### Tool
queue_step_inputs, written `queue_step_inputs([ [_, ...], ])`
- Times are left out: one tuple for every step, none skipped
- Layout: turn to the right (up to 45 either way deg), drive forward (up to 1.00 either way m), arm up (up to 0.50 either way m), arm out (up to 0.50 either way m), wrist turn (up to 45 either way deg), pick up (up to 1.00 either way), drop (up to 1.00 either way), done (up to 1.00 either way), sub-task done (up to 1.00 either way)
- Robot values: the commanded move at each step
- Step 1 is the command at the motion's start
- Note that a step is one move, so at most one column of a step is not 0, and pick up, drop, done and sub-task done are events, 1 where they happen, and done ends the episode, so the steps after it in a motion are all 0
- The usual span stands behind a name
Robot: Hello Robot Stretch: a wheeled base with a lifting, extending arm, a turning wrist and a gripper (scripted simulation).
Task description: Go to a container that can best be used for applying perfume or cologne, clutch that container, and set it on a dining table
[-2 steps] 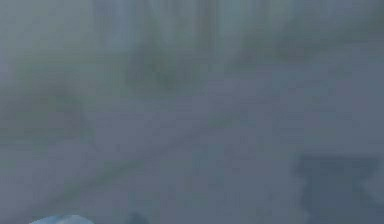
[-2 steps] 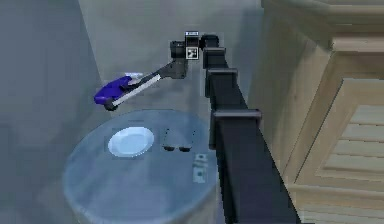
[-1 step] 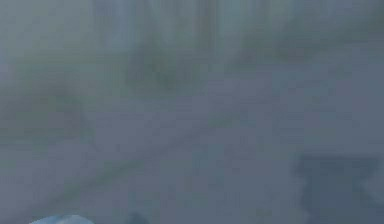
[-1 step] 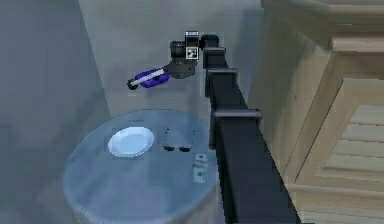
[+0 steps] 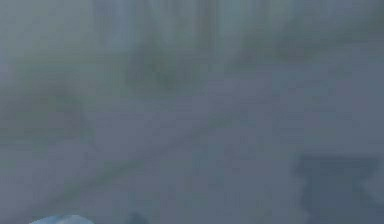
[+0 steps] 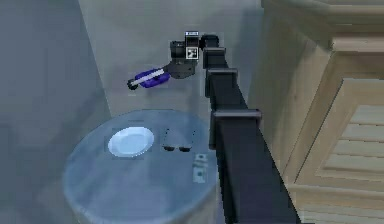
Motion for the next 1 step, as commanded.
queue_step_inputs([
  [0.0, 0.0, 0.0, 0.0, 0.0, 0.0, 1.0, 0.0, 0.0],
])
